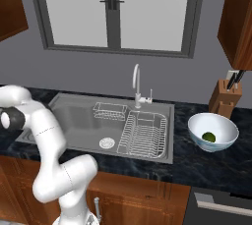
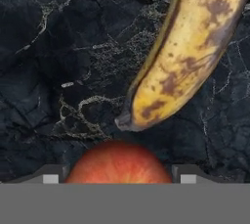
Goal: There is a mixed pile of frozen fruits and vegetables on the counter. Locate all the frozen vegetables and place the items in a bowl on the counter. Take all the frozen fruits and defrost them in a running sink.
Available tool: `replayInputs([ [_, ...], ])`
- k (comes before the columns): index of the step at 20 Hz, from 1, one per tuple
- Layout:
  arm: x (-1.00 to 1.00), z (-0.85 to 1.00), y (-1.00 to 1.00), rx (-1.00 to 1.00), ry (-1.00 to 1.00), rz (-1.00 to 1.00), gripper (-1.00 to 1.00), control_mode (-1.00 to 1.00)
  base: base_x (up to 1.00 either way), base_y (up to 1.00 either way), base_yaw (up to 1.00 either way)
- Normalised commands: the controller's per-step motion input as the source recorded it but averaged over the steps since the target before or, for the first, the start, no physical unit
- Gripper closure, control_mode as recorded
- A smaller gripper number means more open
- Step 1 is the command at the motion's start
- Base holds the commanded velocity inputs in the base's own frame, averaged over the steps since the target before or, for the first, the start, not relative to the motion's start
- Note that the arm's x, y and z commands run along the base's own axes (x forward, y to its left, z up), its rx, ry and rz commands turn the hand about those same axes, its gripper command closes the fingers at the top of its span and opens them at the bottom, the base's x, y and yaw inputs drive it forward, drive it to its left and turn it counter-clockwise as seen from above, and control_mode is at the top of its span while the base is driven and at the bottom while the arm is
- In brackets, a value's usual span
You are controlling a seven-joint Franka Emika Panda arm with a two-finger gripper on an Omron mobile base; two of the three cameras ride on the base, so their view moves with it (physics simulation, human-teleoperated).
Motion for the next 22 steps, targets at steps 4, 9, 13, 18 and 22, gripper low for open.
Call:
replayInputs([
  [4,-0.01,0.12,-0.11,-0.07,0.14,-0.12,1.0,-1.0,0.0,0.0,0.0],
  [9,-0.01,0.22,-0.68,0.0,-0.02,-0.18,1.0,-1.0,0.0,0.0,0.0],
  [13,0.0,0.35,-0.77,0.0,0.0,-0.18,1.0,-1.0,0.0,0.0,0.0],
  [18,0.0,0.02,-0.99,0.0,-0.02,-0.16,1.0,-1.0,0.0,0.0,0.0],
  [22,0.02,0.15,-1.0,0.04,-0.01,-0.15,1.0,-1.0,0.0,0.0,0.0],
])
